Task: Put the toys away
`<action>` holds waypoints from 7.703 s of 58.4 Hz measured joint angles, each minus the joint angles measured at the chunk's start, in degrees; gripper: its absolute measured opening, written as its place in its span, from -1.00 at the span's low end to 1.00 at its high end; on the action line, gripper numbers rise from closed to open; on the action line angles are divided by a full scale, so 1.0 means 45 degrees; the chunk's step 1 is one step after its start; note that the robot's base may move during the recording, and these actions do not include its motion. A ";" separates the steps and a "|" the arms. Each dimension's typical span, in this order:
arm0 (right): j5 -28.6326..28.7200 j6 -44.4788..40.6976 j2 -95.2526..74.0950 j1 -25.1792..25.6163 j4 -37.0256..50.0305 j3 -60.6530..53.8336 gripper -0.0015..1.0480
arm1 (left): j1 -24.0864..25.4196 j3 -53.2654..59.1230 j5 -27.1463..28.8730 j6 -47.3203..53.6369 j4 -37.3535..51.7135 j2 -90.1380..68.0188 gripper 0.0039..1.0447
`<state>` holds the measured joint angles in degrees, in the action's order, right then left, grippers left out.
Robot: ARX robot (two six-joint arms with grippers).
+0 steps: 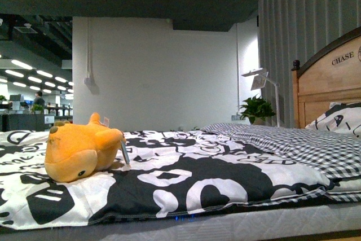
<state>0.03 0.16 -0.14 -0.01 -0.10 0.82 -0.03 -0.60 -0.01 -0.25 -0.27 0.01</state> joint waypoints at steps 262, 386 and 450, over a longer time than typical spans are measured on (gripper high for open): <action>-0.9738 -0.5367 -2.1085 -0.7519 1.0627 1.2536 0.87 | -0.0019 0.0005 0.0005 0.0005 -0.0010 -0.0015 0.88; -0.2176 0.0214 -1.7199 -0.3750 0.3589 1.4892 -0.86 | -0.0019 0.0005 0.0005 0.0005 -0.0010 -0.0010 0.88; 0.2016 0.5066 -0.7111 0.0500 0.1462 0.7329 -0.87 | -0.0019 0.0005 0.0005 0.0005 -0.0010 -0.0015 0.88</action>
<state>9.10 22.96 -32.14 2.24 6.48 33.80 -0.12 -0.58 0.01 -0.23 -0.32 -0.05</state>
